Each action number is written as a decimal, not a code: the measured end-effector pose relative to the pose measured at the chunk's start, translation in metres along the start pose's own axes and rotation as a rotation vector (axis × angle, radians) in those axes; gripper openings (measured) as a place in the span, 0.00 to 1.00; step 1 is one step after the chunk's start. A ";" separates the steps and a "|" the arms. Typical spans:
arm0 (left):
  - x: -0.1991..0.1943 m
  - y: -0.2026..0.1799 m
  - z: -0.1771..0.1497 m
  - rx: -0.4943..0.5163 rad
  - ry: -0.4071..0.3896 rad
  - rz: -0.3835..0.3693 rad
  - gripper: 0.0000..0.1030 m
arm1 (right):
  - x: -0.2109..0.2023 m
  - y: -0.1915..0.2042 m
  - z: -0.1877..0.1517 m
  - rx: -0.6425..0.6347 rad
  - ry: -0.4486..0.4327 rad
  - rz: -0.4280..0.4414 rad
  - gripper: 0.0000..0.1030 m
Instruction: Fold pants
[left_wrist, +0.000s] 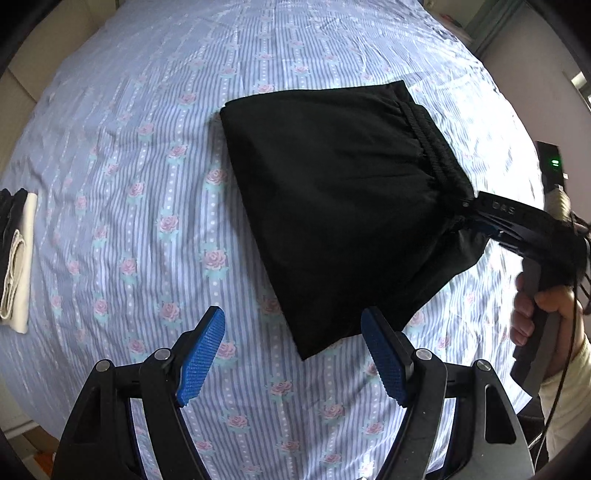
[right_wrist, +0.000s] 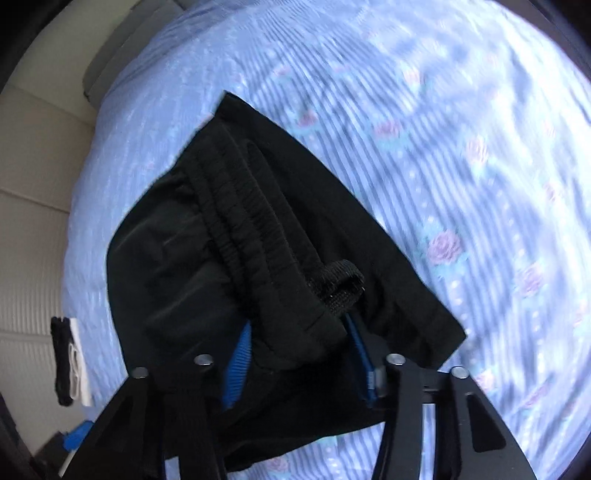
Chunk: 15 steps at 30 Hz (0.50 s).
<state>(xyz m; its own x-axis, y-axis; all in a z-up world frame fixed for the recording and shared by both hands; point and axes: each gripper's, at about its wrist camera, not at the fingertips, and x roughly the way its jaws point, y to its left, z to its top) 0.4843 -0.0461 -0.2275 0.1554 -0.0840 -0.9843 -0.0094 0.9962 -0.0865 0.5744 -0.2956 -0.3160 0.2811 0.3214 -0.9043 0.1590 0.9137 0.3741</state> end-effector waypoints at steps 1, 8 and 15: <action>0.000 0.002 0.001 -0.001 -0.003 0.000 0.73 | -0.006 0.002 0.001 -0.012 -0.023 -0.006 0.41; 0.000 0.006 0.002 -0.024 0.000 0.005 0.73 | -0.003 0.001 0.018 -0.098 -0.024 -0.101 0.41; -0.004 0.006 -0.002 0.007 -0.023 0.029 0.75 | -0.027 -0.010 0.012 -0.057 -0.077 -0.130 0.65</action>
<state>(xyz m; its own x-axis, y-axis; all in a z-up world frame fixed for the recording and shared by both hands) 0.4815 -0.0396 -0.2249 0.1779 -0.0541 -0.9826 -0.0072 0.9984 -0.0563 0.5765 -0.3165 -0.2931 0.3334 0.1814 -0.9252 0.1459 0.9596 0.2407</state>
